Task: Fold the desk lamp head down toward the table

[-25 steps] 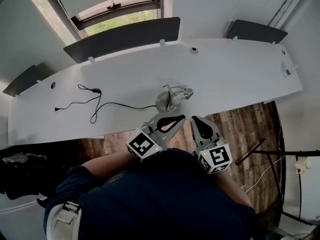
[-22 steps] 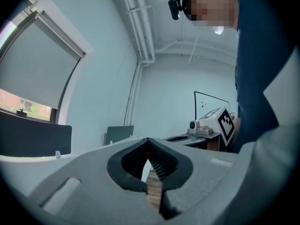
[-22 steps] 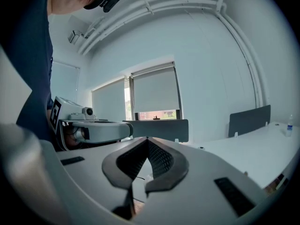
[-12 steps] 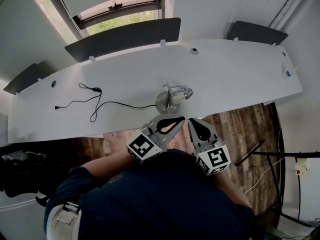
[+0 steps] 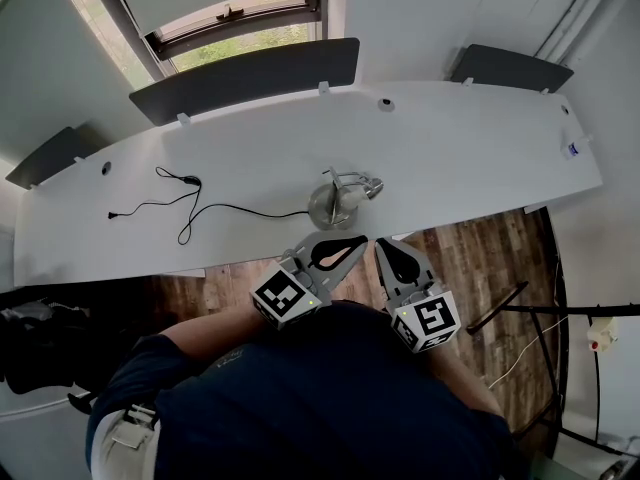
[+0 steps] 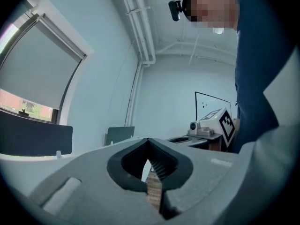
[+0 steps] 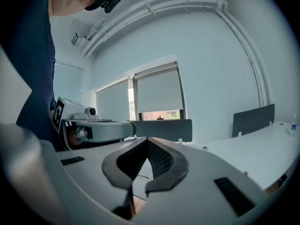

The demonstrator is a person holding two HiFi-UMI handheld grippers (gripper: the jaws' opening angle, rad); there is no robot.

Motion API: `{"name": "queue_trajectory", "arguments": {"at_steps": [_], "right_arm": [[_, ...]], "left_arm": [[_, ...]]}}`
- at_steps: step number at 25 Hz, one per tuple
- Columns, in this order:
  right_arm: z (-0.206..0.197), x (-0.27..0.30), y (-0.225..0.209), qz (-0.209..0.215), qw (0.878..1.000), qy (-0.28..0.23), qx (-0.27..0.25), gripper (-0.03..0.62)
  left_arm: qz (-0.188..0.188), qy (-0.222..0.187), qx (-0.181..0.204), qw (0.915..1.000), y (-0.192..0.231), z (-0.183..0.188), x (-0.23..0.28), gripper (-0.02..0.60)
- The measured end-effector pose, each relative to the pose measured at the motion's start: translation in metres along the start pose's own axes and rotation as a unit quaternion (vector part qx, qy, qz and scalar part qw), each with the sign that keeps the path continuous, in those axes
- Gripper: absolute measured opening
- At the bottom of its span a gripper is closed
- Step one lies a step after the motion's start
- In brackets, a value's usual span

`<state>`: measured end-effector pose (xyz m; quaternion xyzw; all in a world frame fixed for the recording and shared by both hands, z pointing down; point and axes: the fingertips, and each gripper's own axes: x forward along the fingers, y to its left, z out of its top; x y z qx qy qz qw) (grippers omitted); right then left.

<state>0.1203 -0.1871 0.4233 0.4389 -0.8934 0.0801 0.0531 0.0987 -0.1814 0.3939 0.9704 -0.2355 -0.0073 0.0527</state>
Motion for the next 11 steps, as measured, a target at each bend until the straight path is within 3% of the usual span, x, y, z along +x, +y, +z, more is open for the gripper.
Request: {"name": "queue_trajectory", "arguments": {"at_steps": [11], "right_arm": [[-0.0012,-0.006,-0.0017,0.001,1.0,0.002,0.003,0.009]], "left_arm": [[-0.008,0.0,0.004,1.0,-0.0072,0.0045,0.0035,0.005]]}}
